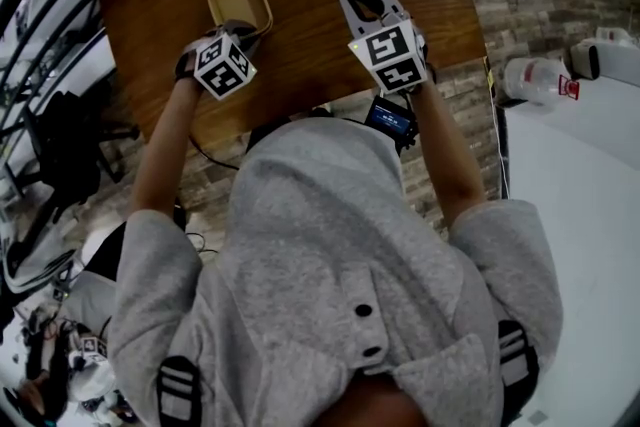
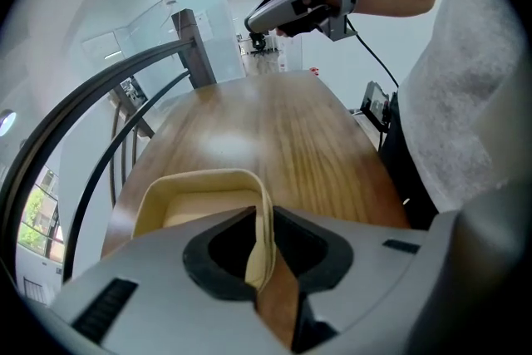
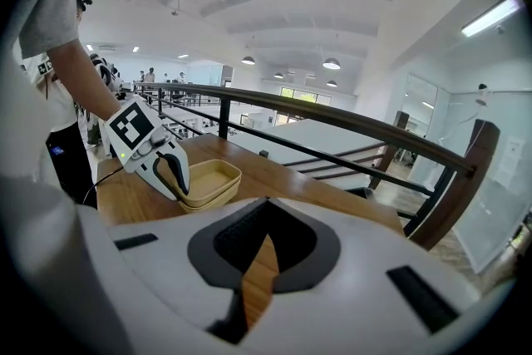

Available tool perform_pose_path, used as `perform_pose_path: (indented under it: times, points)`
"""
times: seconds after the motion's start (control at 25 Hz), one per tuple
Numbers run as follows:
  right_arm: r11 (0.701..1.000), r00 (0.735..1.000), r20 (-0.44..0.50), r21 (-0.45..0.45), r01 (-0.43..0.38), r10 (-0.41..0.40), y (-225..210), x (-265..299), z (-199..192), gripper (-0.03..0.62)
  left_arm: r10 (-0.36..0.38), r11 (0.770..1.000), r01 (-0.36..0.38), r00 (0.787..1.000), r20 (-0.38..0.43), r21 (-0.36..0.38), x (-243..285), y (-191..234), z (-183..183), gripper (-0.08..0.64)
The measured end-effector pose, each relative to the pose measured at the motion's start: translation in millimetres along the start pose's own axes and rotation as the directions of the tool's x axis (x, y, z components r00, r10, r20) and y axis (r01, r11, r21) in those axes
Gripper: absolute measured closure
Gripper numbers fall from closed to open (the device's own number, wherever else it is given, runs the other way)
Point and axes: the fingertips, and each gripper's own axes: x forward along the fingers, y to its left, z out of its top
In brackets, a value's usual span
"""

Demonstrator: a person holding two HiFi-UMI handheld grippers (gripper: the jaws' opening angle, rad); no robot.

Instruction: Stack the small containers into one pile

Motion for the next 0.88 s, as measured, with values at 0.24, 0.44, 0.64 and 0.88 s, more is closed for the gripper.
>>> perform_pose_path:
  times: [0.24,0.44,0.64,0.88]
  points:
    - [1.000,1.000,0.012,-0.011,-0.017,0.017,1.3,-9.3,-5.9,0.577,-0.025,0.999,0.025,1.000,-0.010,-0.027,-0.3,-9.0,4.5,0.391]
    - [0.998,0.998,0.018,-0.026,-0.054,0.055,6.0,-16.6,-10.5,0.577,0.044,0.988,-0.037,0.998,0.044,-0.151,-14.5,-6.8,10.3,0.388]
    - [0.994,0.992,0.057,0.006,-0.110,0.110,13.0,-21.1,-2.3,0.577,0.258,0.892,-0.191,0.959,0.114,-0.410,-50.1,13.6,9.6,0.390]
    - [0.979,0.974,0.108,0.018,-0.203,0.199,40.3,-31.0,14.4,0.577,0.683,0.561,-0.429,0.724,0.102,-0.707,-155.2,25.0,1.2,0.548]
